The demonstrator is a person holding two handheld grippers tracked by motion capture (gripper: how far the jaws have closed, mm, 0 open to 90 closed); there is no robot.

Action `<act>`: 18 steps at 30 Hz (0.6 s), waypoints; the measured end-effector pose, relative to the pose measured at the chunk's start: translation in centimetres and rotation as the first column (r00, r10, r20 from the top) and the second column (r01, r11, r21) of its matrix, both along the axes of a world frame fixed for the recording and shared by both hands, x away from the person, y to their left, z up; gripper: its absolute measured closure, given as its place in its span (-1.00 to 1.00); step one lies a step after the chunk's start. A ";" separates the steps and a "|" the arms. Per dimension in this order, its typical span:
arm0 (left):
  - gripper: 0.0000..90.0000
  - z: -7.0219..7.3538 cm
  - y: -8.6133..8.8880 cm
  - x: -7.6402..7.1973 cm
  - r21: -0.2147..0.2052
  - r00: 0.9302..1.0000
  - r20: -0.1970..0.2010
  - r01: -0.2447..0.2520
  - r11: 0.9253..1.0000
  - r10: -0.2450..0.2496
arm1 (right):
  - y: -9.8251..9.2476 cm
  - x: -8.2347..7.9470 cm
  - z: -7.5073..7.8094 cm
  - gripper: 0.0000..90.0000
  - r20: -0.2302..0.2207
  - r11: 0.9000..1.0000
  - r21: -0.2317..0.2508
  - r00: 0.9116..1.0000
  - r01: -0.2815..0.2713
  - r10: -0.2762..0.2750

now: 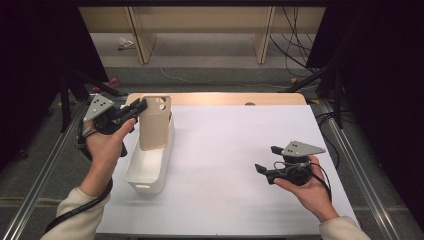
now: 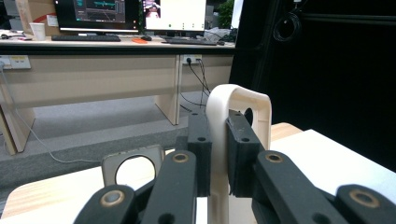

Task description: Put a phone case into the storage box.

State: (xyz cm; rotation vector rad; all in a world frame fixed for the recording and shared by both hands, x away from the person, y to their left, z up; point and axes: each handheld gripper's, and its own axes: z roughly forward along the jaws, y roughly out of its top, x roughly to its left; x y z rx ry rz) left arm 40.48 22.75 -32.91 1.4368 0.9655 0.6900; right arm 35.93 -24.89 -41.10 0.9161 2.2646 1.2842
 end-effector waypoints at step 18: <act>0.81 -0.2 1.6 0.5 -0.008 0.999 0.001 -0.036 0.999 0.036 | -0.3 -0.1 0.0 -0.64 -0.001 1.000 0.001 1.000 0.004 -0.004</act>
